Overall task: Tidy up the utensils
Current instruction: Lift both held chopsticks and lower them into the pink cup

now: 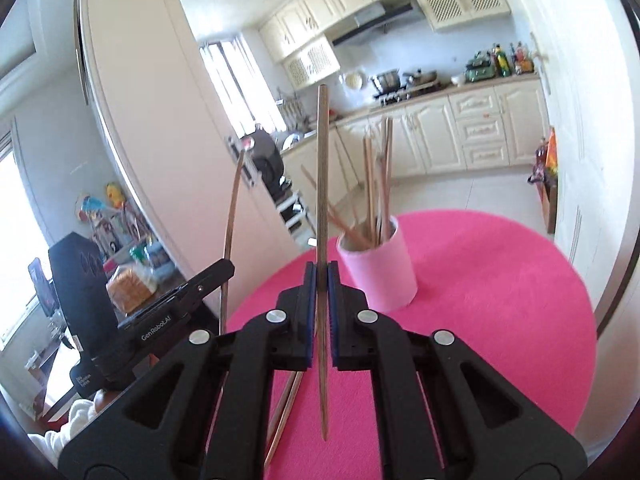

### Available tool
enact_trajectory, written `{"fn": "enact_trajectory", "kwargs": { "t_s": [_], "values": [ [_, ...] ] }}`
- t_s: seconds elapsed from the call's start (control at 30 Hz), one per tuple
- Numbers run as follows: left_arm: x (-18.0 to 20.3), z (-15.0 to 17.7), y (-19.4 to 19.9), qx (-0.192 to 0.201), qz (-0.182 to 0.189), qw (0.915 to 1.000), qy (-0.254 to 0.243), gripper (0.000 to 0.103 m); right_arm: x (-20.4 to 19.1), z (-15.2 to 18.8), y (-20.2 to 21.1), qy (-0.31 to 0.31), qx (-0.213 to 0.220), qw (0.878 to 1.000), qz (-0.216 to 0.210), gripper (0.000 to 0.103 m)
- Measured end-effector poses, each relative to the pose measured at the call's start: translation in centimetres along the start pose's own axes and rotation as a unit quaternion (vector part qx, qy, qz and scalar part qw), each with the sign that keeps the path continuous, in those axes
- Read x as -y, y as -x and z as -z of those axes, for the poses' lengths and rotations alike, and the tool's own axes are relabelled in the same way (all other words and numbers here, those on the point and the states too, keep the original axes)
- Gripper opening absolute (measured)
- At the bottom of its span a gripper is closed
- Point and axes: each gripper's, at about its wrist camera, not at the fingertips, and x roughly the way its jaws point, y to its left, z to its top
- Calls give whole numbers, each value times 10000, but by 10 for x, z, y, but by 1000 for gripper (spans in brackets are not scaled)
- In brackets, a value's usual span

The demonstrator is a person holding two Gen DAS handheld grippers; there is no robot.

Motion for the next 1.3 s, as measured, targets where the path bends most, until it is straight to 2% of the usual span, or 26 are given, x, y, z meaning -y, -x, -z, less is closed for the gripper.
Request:
{"fn": "enact_trajectory", "kwargs": {
  "t_s": [0.3,0.5,0.63,0.9,1.0,1.3],
  "values": [
    [20,-31,-25,1221,-70,9922,-242,6,32,-34,-2,191,1134,9911,670,6],
    [21,-54,-66,1560,25,9875,-241,6,51,-61,-28,280,1619,9837,734,6],
    [17,-60,-90,1732,29,9847,-166,6,60,-76,-45,269,1849,9805,609,6],
    [14,-60,-127,1877,30,9821,-117,6,56,-84,-78,420,1807,9826,-26,6],
    [13,-57,-137,1862,27,9824,-122,6,55,-82,-89,517,1716,9837,-111,6],
    [8,-44,-151,1823,-84,9829,-234,6,48,-72,-100,875,1603,9832,-28,6]
  ]
}}
